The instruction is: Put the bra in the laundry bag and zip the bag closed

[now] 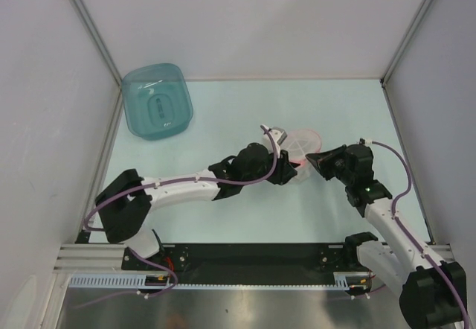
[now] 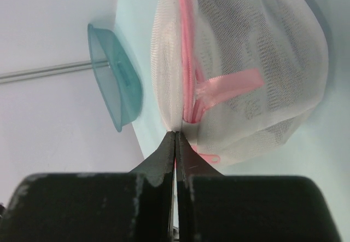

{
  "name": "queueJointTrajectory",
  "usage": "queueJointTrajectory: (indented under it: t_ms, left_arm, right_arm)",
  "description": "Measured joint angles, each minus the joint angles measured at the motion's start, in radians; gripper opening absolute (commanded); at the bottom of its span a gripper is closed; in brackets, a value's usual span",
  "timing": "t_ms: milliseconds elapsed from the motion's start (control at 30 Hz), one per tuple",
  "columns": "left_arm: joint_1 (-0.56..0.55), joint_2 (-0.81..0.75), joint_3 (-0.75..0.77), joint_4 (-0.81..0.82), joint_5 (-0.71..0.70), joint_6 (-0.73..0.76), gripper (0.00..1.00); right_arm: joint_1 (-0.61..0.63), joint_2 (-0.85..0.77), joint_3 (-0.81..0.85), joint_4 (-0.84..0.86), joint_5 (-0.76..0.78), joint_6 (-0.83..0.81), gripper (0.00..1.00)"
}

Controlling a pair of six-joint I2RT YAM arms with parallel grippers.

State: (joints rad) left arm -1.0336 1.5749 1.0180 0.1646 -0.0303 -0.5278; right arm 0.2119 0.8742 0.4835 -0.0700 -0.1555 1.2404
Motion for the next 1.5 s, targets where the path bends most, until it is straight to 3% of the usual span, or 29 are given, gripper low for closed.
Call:
queueJointTrajectory:
  t_ms: [133,333,600,933,1100,1167,1267,1500]
  left_arm:
    - [-0.035,0.068,-0.031,0.151,0.037,-0.023,0.33]
    - [-0.061,0.111,-0.053,0.256,0.028,-0.064,0.40]
    - [-0.062,0.195,0.007,0.227,-0.064,-0.130,0.45]
    - [-0.058,0.249,0.106,0.192,-0.119,-0.136,0.39]
    - [-0.047,0.267,0.126,0.189,-0.125,-0.145,0.26]
    - [-0.040,0.275,0.130,0.187,-0.126,-0.154,0.12]
    - [-0.024,0.282,0.132,0.190,-0.114,-0.170,0.00]
    - [0.013,0.282,0.121,0.225,0.013,-0.197,0.00]
  right_arm:
    - [0.018,-0.027,0.027,-0.077,0.031,0.050,0.00]
    - [0.028,-0.076,0.039,-0.155,0.082,0.106,0.00]
    - [0.034,-0.114,0.039,-0.184,0.107,0.159,0.00]
    - [0.035,-0.129,0.037,-0.191,0.115,0.179,0.00]
    - [0.035,-0.134,0.033,-0.192,0.117,0.180,0.00]
    - [0.035,-0.134,0.028,-0.192,0.117,0.180,0.00]
    - [0.035,-0.140,0.021,-0.196,0.117,0.180,0.00]
    - [0.035,-0.145,0.021,-0.193,0.121,0.132,0.00]
